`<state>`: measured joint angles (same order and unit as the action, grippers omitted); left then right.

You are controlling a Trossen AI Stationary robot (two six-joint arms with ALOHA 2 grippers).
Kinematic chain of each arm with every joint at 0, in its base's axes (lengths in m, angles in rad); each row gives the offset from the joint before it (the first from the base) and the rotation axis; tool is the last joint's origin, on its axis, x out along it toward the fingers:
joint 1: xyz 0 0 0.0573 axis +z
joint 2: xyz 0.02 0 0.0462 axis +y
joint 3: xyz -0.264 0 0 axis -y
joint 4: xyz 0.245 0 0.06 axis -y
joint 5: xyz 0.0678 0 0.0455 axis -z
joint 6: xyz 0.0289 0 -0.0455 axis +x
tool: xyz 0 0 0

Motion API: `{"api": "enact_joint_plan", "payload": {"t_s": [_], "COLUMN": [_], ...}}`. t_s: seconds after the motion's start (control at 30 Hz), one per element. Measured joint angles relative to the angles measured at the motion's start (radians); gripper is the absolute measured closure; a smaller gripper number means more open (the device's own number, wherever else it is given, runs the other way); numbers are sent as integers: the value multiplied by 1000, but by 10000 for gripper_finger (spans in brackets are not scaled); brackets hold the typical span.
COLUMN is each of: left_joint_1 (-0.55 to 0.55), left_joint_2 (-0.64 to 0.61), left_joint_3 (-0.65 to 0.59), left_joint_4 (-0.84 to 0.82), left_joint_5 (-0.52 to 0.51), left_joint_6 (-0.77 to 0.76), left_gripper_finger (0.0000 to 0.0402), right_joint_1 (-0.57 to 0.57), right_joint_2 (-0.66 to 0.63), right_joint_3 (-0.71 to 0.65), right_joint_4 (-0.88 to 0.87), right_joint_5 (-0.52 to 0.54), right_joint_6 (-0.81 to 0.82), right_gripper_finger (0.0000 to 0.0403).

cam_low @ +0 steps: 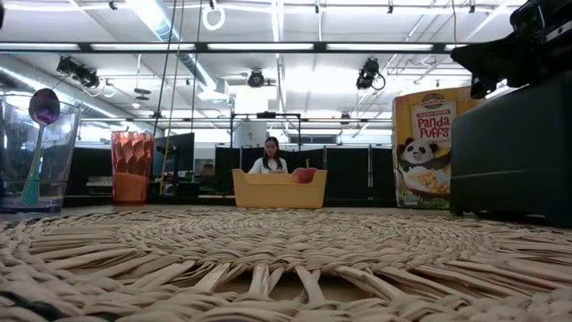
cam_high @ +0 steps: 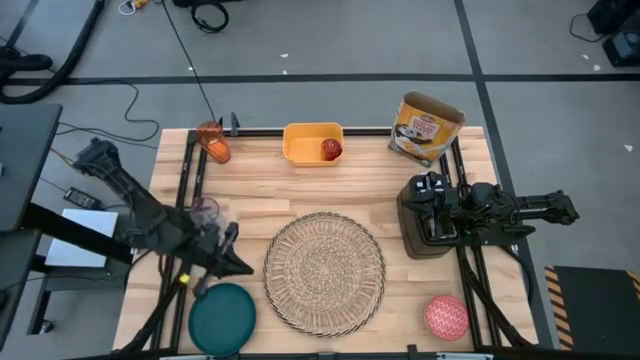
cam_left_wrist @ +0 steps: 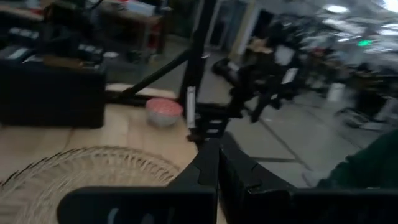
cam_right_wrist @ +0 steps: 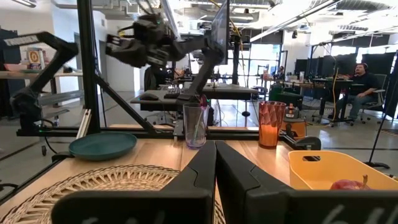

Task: Arrange a breakfast setting
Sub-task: Put the dark green plate on the left side of the brown table mat

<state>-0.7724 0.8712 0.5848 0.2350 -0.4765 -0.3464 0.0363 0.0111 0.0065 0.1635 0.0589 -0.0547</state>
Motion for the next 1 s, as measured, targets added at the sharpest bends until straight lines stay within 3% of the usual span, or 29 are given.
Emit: {"api": "enact_joint_plan", "payload": {"t_s": [0.23, 0.4, 0.53, 0.7, 0.87, 1.0], "left_joint_1": [-97, -135, -162, -164, -164, -160], "left_joint_2": [226, 413, 542, 662, 745, 782], "left_joint_3": [88, 178, 332, 510, 547, 546], "left_joint_4": [-93, -109, -205, -494, -559, -670], "left_joint_5": [-139, -155, -79, 88, 230, 287], "left_joint_6": [-282, -507, -644, -916, -1151, -1287], "left_gripper_finger": [395, 395, 395, 395, 393, 368], "right_joint_1": [0, 0, 0, 0, 0, 0], "right_joint_2": [0, 0, 0, 0, 0, 0], "right_joint_3": [0, 0, 0, 0, 0, 0], "right_joint_4": [0, 0, 0, 0, 0, 0], "right_joint_5": [0, 0, 0, 0, 0, 0], "right_joint_6": [0, 0, 0, 0, 0, 0], "right_gripper_finger": [386, 386, 386, 386, 386, 386]}}
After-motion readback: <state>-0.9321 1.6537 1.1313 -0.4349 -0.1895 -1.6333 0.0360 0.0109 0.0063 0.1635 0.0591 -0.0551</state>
